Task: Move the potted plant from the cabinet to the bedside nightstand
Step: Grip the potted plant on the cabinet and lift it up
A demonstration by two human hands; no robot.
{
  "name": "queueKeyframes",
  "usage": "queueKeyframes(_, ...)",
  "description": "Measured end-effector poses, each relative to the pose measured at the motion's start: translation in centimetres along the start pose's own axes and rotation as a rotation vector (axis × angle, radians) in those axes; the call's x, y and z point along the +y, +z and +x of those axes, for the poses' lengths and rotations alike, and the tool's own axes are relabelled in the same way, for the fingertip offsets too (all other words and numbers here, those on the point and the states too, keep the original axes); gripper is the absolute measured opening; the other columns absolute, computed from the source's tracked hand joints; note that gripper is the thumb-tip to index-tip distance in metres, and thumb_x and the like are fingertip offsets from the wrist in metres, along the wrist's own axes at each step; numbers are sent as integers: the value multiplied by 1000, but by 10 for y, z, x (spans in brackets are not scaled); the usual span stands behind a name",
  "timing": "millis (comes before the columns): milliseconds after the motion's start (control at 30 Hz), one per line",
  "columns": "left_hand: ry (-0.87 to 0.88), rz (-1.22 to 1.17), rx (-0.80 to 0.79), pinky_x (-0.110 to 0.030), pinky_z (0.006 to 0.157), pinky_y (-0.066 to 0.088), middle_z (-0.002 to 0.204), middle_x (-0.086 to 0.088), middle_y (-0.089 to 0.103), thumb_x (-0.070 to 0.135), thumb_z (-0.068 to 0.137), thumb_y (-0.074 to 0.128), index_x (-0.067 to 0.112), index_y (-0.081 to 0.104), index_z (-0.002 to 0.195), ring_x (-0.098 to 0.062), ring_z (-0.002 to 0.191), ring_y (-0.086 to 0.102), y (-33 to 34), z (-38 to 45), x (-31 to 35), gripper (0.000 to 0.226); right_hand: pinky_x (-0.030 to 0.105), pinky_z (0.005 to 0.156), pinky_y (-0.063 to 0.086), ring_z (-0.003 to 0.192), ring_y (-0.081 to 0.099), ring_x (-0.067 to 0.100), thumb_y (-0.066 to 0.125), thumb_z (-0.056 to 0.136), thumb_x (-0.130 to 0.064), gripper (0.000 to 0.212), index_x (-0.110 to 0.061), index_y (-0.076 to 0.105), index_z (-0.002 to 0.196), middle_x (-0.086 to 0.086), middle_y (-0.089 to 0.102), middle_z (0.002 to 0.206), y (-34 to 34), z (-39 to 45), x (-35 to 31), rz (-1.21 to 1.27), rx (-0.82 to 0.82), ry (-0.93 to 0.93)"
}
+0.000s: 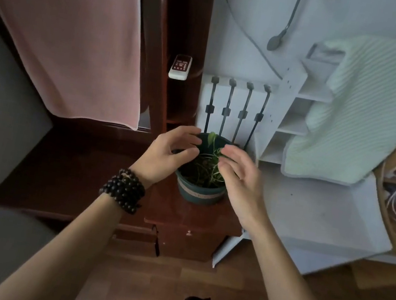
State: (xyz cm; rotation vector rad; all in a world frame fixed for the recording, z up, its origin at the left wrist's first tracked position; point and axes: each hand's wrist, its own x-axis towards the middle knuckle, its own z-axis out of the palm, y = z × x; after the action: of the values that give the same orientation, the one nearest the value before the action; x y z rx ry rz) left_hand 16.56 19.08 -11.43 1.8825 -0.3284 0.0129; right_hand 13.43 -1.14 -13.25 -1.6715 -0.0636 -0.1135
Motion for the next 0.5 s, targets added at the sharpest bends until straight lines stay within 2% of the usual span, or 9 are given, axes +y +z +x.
queueKeyframes(67, -29, -35, -44, -37, 98, 56, 125, -3, 73, 16, 99, 66, 26, 58, 135, -15, 117, 69, -3, -1, -20, 38, 17, 99, 53, 126, 64, 6, 62, 94, -20, 47, -20, 59, 141, -3, 67, 137, 11, -4, 13, -3, 31, 45)
queueKeyframes(133, -70, -83, -43, -36, 93, 59, 122, -2, 73, 14, 99, 66, 24, 59, 134, -14, 113, 70, -1, 1, -36, 37, 13, 97, 52, 125, 64, 4, 61, 92, -25, 48, -24, 58, 140, -5, 67, 137, 15, -7, 23, -9, 41, 75)
queueKeyframes(200, -131, -119, -26, -32, 84, 62, 118, 0, 73, 13, 101, 64, 23, 60, 132, -13, 106, 71, 2, 4, -56, 33, 11, 94, 52, 124, 64, 1, 61, 97, -25, 42, -29, 59, 138, -7, 67, 138, 20, -7, 40, -24, 90, 130)
queueKeyframes(233, -167, -129, -7, -30, 80, 62, 116, 0, 73, 13, 102, 63, 24, 61, 129, -14, 105, 72, 5, 4, -67, 29, 16, 97, 54, 125, 63, 2, 60, 100, -24, 38, -30, 59, 138, -7, 66, 139, 21, -8, 49, -29, 129, 157)
queueKeyframes(300, -268, -184, 49, -26, 74, 62, 112, 0, 74, 15, 102, 61, 27, 64, 119, -19, 105, 72, 16, 3, -87, 21, 35, 109, 52, 130, 61, 10, 57, 104, -23, 36, -26, 57, 140, -6, 62, 142, 25, -9, 70, -26, 226, 227)
queueKeyframes(367, -386, -301, 140, -26, 72, 62, 106, -2, 75, 15, 102, 61, 27, 67, 111, -16, 98, 74, 28, 0, -103, 16, 46, 114, 49, 133, 59, 21, 54, 107, -22, 38, -19, 54, 145, -3, 57, 142, 30, -9, 88, 18, 317, 302)
queueKeyframes(500, -626, -603, 371, -27, 70, 64, 96, -5, 73, 14, 104, 59, 18, 66, 101, -14, 81, 73, 44, 3, -137, 8, 42, 103, 53, 123, 62, 28, 49, 109, -14, 40, -7, 47, 148, 15, 54, 147, 32, 3, 120, 344, 518, 517)
